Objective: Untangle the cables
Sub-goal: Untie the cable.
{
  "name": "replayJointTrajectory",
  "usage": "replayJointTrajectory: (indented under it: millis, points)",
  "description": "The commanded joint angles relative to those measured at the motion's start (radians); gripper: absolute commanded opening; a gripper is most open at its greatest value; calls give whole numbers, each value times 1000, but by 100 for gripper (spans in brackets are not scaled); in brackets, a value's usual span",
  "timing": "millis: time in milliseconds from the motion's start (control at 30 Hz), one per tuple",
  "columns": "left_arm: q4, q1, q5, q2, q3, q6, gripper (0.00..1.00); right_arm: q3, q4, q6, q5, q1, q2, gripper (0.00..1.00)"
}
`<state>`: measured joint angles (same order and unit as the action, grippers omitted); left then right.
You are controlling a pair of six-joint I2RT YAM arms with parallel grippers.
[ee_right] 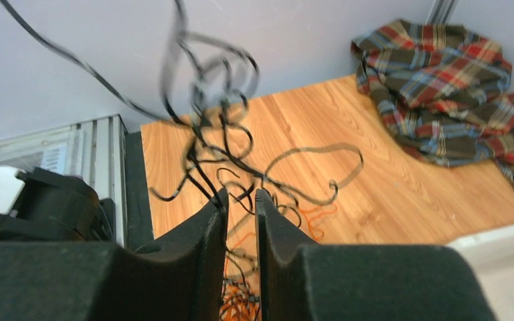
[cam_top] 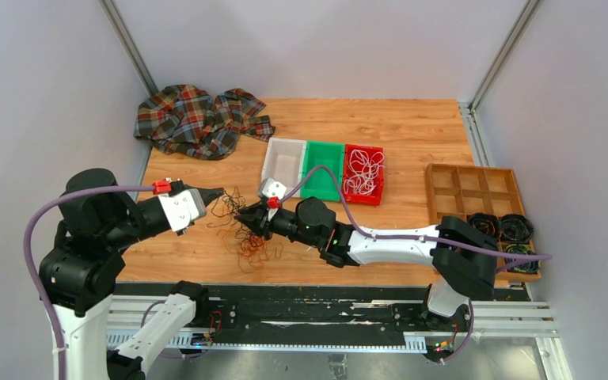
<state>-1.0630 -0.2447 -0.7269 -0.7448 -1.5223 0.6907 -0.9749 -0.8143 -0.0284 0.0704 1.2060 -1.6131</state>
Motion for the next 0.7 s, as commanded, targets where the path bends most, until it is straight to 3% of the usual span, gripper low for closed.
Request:
replayJointTrajectory:
  millis: [0, 133, 333, 467, 667]
  points:
    - [18, -2, -2, -23, -74, 5, 0, 69, -108, -50, -67, -9, -38, 21]
    - [18, -3, 71, -52, -151, 69, 0, 120, -135, -59, -99, -8, -59, 19]
    - [28, -2, 129, -79, -238, 119, 0, 202, -184, -98, -157, -9, -83, 6]
    - [177, -1, 221, -62, -229, 93, 1, 253, -214, -125, -192, -8, -101, 1]
    - [452, -2, 436, -62, -215, 57, 0, 302, -247, -161, -228, -8, -134, 1]
